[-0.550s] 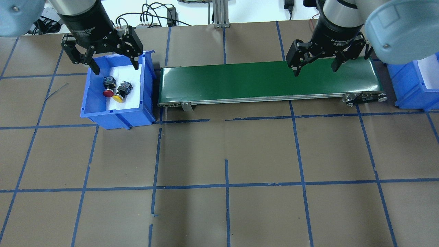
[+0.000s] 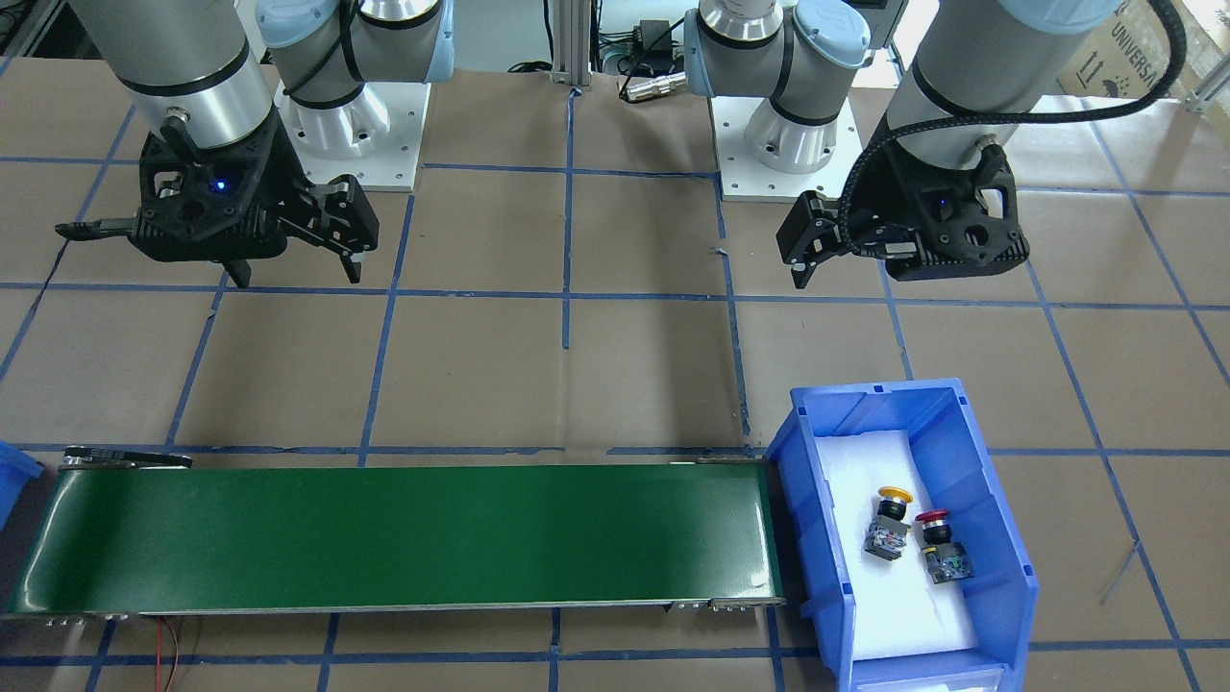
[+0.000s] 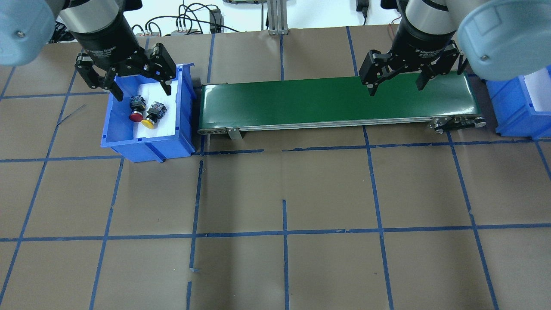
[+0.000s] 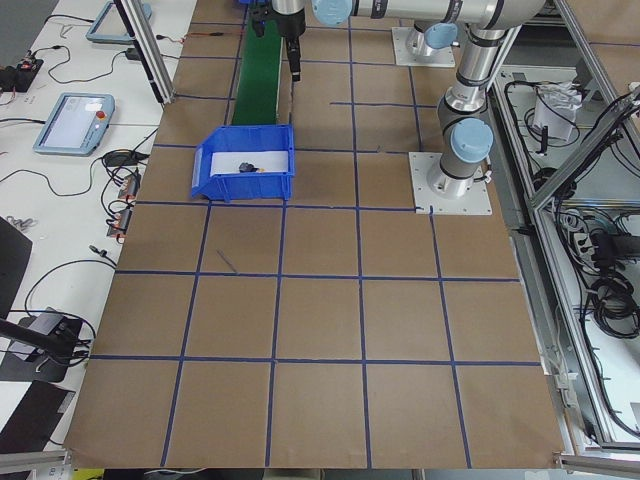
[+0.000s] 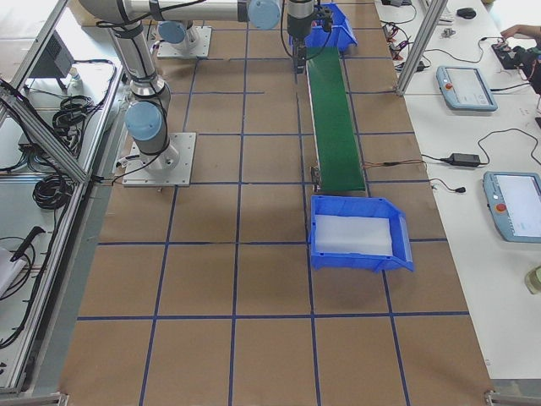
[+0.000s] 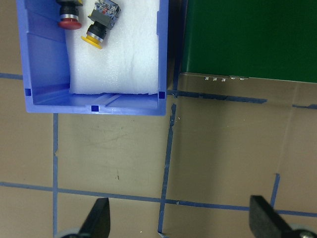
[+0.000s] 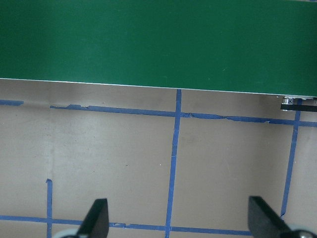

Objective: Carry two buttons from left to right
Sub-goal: 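Move the left gripper down into the blue bin over the yellow button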

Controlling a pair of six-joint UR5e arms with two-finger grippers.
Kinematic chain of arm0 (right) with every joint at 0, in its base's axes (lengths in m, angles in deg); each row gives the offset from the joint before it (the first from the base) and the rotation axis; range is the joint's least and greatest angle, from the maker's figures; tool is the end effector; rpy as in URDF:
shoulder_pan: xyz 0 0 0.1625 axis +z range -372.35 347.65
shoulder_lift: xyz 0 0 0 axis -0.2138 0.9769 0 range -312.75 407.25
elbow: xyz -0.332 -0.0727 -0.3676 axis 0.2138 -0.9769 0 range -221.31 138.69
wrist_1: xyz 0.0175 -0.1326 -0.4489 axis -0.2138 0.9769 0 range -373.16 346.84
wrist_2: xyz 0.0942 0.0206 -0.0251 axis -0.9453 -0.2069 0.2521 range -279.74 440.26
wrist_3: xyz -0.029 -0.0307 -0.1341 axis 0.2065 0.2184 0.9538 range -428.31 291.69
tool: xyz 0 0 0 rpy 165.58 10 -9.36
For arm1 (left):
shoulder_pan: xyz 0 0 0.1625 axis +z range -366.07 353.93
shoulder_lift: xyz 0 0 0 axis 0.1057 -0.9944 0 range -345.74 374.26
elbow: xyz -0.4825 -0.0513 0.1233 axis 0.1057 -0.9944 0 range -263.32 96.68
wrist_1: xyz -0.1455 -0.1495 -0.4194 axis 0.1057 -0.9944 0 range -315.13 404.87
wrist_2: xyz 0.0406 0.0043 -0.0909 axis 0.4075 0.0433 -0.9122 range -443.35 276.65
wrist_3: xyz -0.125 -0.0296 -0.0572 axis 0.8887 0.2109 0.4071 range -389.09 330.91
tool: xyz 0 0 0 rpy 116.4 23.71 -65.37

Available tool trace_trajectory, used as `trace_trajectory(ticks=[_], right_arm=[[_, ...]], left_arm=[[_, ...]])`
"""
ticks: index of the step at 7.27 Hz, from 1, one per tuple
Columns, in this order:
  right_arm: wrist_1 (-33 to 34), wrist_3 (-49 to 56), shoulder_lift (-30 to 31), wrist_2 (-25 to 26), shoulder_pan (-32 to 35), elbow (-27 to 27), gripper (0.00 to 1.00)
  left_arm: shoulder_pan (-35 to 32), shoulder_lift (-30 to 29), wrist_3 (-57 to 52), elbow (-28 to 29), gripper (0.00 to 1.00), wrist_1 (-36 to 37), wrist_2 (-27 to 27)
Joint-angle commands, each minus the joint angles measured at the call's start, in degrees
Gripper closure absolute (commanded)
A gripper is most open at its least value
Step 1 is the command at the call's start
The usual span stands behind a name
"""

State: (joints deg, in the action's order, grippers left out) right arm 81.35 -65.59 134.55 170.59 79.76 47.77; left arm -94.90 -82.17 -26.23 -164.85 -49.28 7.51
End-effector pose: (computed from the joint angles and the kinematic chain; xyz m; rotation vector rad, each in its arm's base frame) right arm 0.1537 -0.5734 0.5129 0.1317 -3.1318 0.0749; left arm -0.1189 -0.6017 0.5318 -0.1095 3.1235 0.0569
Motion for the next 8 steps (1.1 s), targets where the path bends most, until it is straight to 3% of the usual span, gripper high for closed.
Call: trace_trajectory(ticks=[1,4,6,8], right_arm=[[0.07,0.00,-0.03,-0.16,0.00,0.04,0.00],[0.07,0.09,-0.03,-0.51,-0.09,0.04,0.00],[0.07,0.18,-0.03,-0.51,0.00,0.04,0.00],[0.07,0.18,-0.03,-0.42,-0.09,0.04,0.00]], left_arm=[[5.56,-5.67,-7.25,7.31,0.00,0.38,-0.24],[8.33,-16.29,-7.08,16.11,0.00,1.25,-3.33],[7.54,-23.60,-7.25,16.40,0.00,7.82,-2.98],[7.45,-25.03,-17.47,14.48,0.00,10.37,-2.80]])
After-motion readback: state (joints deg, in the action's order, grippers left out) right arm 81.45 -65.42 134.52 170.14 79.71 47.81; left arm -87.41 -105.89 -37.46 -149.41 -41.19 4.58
